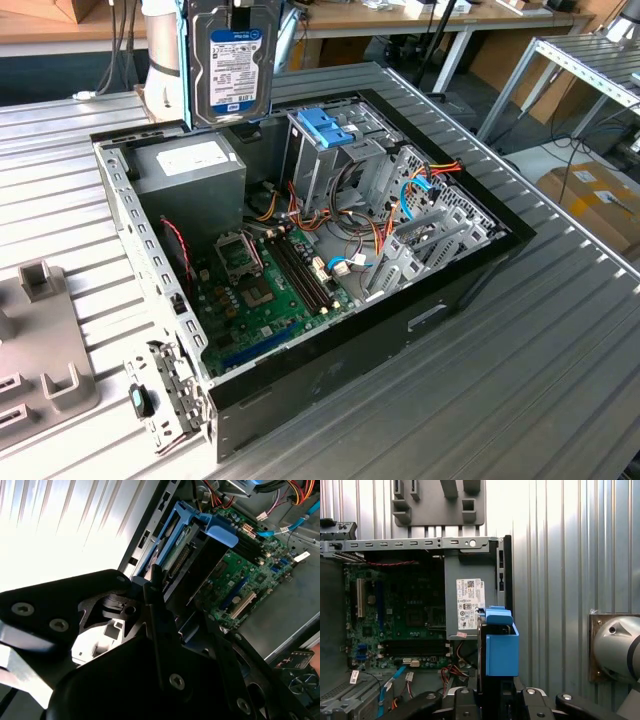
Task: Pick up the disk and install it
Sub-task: 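Pick up the disk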
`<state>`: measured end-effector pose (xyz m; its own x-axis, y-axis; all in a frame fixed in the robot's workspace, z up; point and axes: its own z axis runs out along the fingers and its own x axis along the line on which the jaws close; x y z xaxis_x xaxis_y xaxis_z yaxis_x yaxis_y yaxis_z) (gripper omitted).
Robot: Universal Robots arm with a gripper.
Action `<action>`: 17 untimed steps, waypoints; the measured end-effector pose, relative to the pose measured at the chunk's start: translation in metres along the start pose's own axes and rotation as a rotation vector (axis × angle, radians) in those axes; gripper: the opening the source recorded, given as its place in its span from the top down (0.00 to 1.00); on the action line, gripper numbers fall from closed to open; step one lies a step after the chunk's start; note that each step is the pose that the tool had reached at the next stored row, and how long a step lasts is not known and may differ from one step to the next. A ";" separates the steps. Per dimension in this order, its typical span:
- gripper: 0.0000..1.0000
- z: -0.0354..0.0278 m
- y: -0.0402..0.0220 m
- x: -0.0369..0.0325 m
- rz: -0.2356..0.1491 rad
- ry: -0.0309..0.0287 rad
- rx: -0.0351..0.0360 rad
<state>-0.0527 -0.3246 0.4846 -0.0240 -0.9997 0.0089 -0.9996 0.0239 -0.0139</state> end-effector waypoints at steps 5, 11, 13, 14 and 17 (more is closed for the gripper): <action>0.65 0.0000 -0.0004 0.0000 0.000 0.0000 0.0000; 0.65 0.0000 -0.0057 -0.0002 0.000 0.0001 0.0000; 0.65 0.0001 -0.0081 -0.0004 0.000 0.0001 0.0000; 0.65 0.0001 -0.0094 -0.0005 0.000 0.0001 0.0000; 0.65 0.0001 -0.0137 -0.0009 0.000 0.0001 -0.0001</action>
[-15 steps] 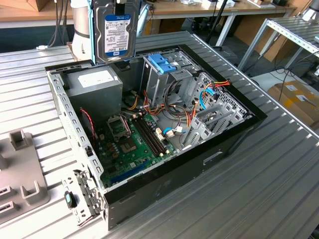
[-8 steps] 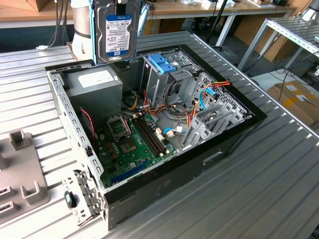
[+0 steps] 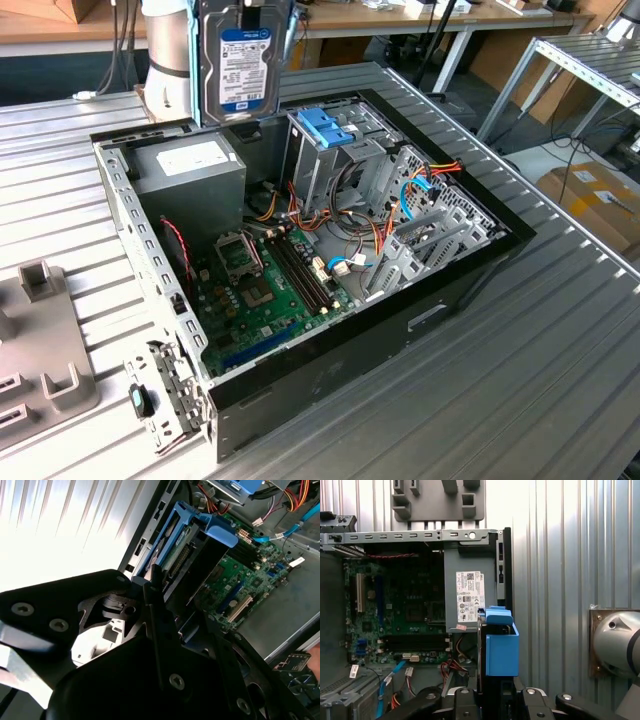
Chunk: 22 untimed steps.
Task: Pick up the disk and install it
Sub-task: 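Pick up the disk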
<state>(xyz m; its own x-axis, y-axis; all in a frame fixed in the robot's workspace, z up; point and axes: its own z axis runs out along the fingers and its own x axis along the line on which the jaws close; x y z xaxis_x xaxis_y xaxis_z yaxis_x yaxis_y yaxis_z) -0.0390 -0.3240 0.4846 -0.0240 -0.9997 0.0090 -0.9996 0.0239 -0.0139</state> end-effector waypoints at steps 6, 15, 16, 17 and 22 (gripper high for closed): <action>0.65 0.0002 -0.0112 -0.0008 0.000 0.0000 0.0001; 0.65 0.0005 -0.0351 -0.0019 0.000 0.0000 0.0001; 0.65 0.0005 -0.0371 -0.0019 0.000 0.0000 0.0001; 0.65 0.0005 -0.0395 -0.0020 0.000 0.0001 0.0001; 0.65 0.0007 -0.0502 -0.0026 0.000 0.0001 0.0000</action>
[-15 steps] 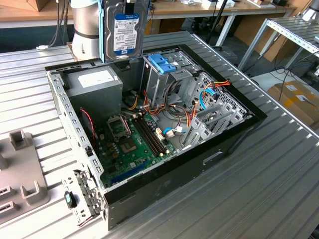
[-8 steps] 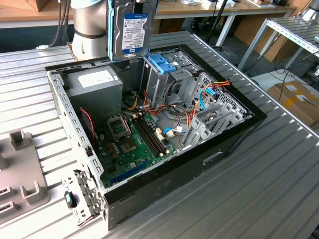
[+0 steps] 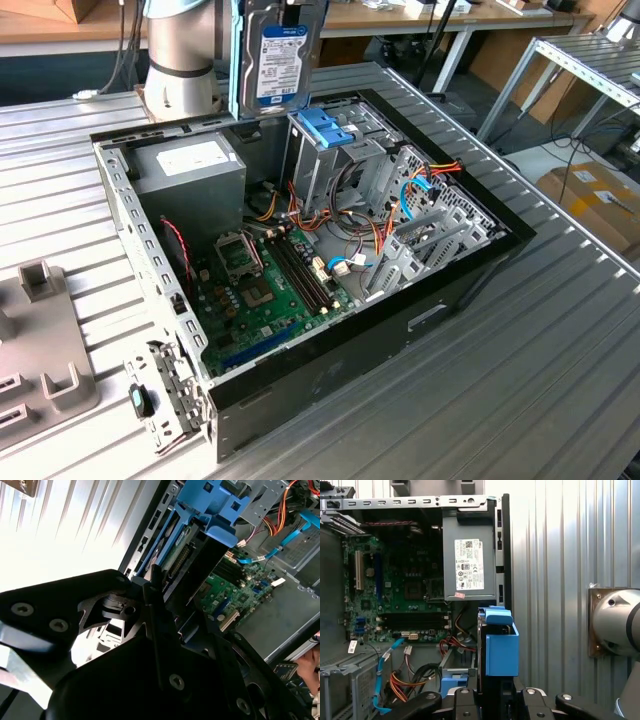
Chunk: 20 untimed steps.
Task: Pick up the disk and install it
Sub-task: 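Pick up the disk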
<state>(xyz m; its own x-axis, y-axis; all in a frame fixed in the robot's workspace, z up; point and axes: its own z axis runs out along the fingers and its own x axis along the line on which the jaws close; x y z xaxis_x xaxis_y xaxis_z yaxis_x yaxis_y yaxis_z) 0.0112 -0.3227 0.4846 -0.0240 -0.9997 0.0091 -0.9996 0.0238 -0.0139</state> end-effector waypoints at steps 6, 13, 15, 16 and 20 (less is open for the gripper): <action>0.65 0.0001 -0.0093 -0.0007 0.000 0.0000 0.0000; 0.65 0.0003 -0.0227 -0.0015 0.000 0.0000 0.0000; 0.65 0.0004 -0.0274 -0.0016 0.000 0.0000 0.0000; 0.65 0.0004 -0.0301 -0.0017 0.000 0.0002 0.0000; 0.65 0.0006 -0.0474 -0.0022 0.000 0.0011 0.0000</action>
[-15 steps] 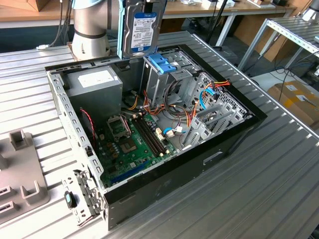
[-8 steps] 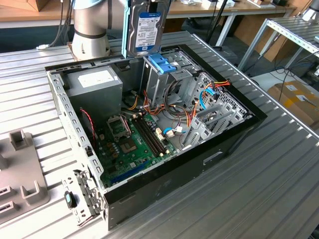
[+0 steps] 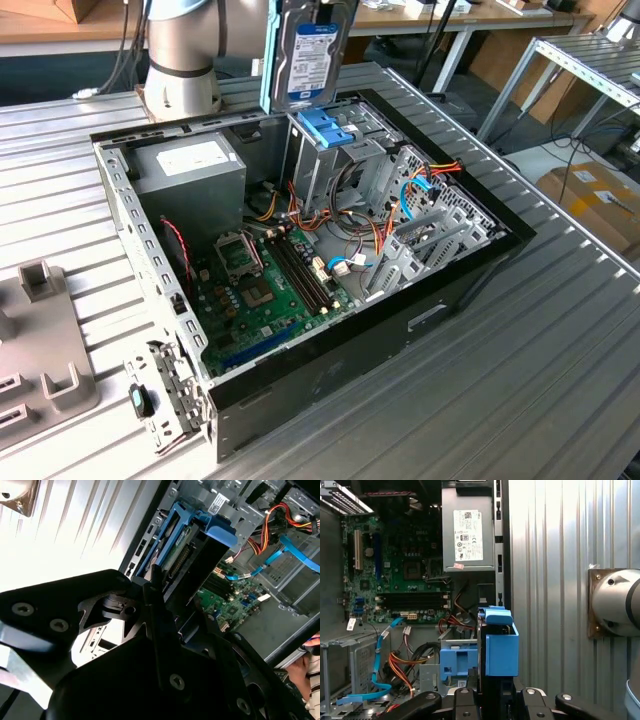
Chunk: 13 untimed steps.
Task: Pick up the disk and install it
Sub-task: 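Pick up the disk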
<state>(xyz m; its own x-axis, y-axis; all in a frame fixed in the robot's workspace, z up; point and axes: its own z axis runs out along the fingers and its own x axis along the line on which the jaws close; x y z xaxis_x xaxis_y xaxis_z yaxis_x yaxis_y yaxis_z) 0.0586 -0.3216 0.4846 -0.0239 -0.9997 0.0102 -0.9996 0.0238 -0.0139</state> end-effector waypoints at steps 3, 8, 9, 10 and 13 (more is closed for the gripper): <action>0.65 0.0002 -0.0117 -0.0003 0.000 0.0003 0.0001; 0.65 0.0008 -0.0536 -0.0013 0.000 0.0018 0.0001; 0.65 0.0008 -0.0567 -0.0014 0.000 0.0019 0.0001; 0.65 0.0009 -0.0592 -0.0014 0.000 0.0019 0.0001; 0.65 0.0010 -0.0607 -0.0015 0.000 0.0018 0.0001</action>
<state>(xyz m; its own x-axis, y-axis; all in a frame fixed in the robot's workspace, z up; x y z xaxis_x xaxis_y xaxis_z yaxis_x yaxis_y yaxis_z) 0.1194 -0.3216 0.4845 -0.0241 -0.9996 0.0120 -0.9996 0.0239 -0.0140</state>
